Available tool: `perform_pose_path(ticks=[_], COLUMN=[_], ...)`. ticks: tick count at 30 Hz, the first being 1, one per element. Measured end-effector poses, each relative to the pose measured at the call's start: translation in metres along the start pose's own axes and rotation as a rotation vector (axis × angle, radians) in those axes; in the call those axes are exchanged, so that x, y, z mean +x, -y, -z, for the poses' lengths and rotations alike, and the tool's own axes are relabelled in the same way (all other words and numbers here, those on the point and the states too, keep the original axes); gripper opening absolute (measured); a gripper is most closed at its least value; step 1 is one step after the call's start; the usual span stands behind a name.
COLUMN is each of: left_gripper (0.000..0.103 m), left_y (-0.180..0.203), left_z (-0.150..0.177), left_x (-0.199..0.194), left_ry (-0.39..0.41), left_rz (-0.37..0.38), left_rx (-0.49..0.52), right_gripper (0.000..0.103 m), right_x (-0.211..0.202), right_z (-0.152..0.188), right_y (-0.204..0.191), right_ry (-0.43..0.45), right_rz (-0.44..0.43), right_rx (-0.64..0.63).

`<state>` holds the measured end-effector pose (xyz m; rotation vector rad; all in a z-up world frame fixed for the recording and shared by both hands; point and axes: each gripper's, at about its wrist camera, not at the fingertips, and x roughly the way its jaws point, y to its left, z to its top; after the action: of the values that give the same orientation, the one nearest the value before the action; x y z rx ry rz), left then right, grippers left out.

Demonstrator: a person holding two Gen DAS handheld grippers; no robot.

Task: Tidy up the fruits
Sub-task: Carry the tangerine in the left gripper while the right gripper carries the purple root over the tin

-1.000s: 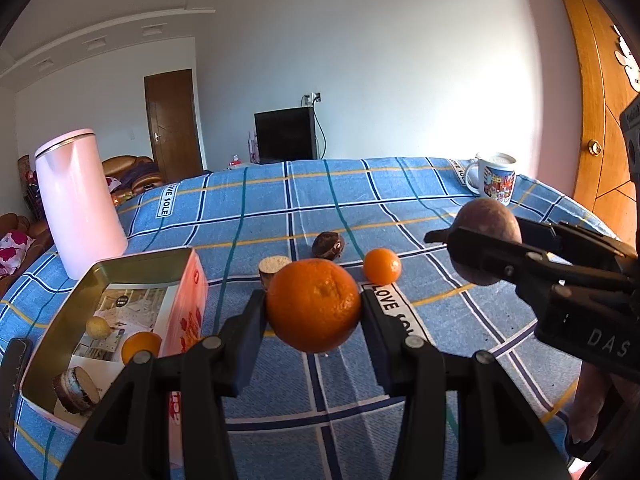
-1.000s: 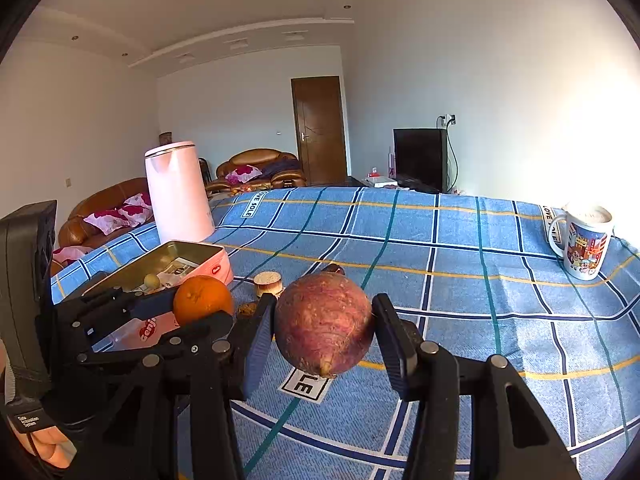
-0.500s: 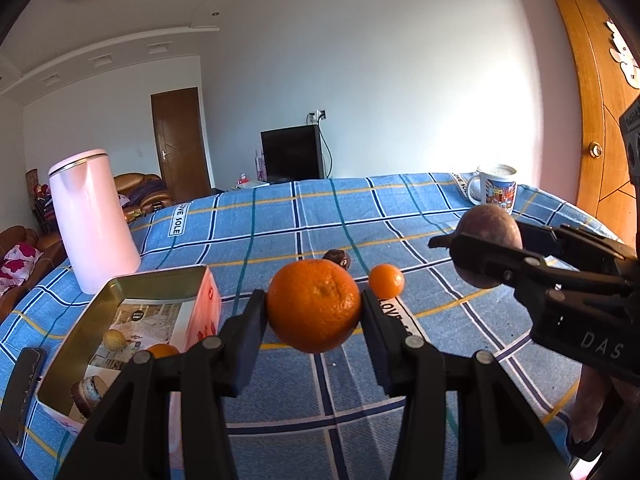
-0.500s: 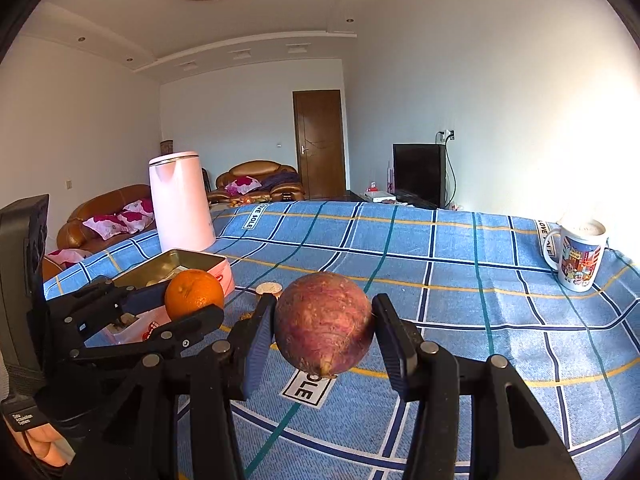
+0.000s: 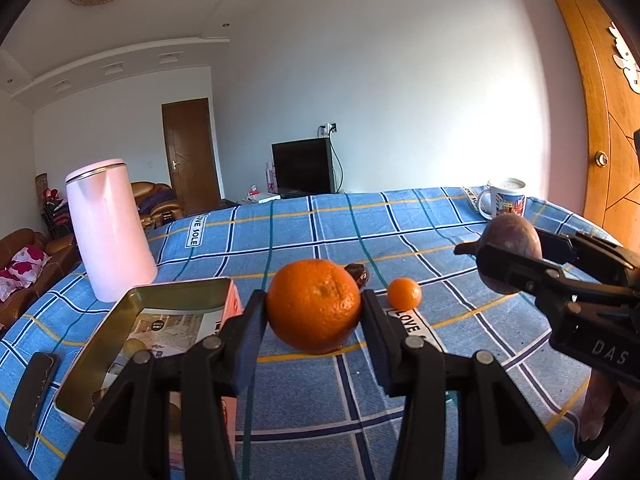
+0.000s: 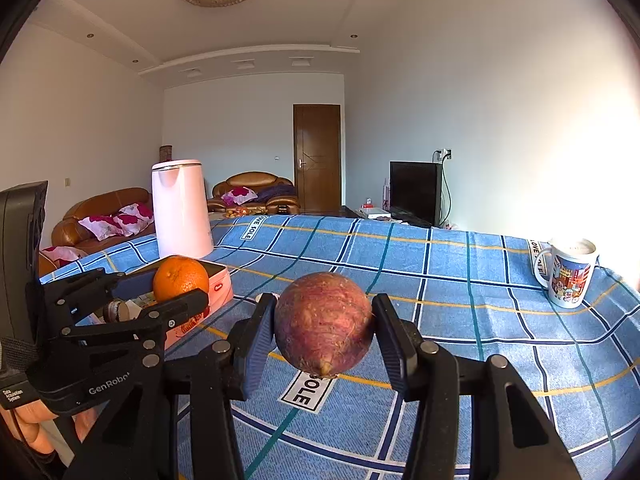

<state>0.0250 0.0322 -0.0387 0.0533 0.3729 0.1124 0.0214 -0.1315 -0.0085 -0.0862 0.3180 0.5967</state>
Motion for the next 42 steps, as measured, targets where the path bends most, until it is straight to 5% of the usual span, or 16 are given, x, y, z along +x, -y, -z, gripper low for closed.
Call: perform_pose_path(ticks=[11, 24, 33, 42], left_gripper=[0.049, 0.049, 0.049, 0.049], left_y=[-0.027, -0.117, -0.171, -0.186], left_z=[-0.001, -0.007, 0.004, 0.019], left_x=[-0.003, 0.004, 0.022, 0.033], left_ry=[-0.005, -0.04, -0.118, -0.188], left_rz=[0.014, -0.097, -0.149, -0.147], left_rx=[-0.043, -0.151, -0.23, -0.241], right_gripper=[0.051, 0.051, 0.051, 0.051], right_x=[0.01, 0.059, 0.11, 0.16], right_z=[-0.015, -0.048, -0.054, -0.042], right_y=[-0.019, -0.069, -0.111, -0.157], right_ry=[-0.026, -0.077, -0.18, -0.285], right_rz=[-0.007, -0.136, -0.23, -0.273], right_rx=[-0.042, -0.102, -0.118, -0.171])
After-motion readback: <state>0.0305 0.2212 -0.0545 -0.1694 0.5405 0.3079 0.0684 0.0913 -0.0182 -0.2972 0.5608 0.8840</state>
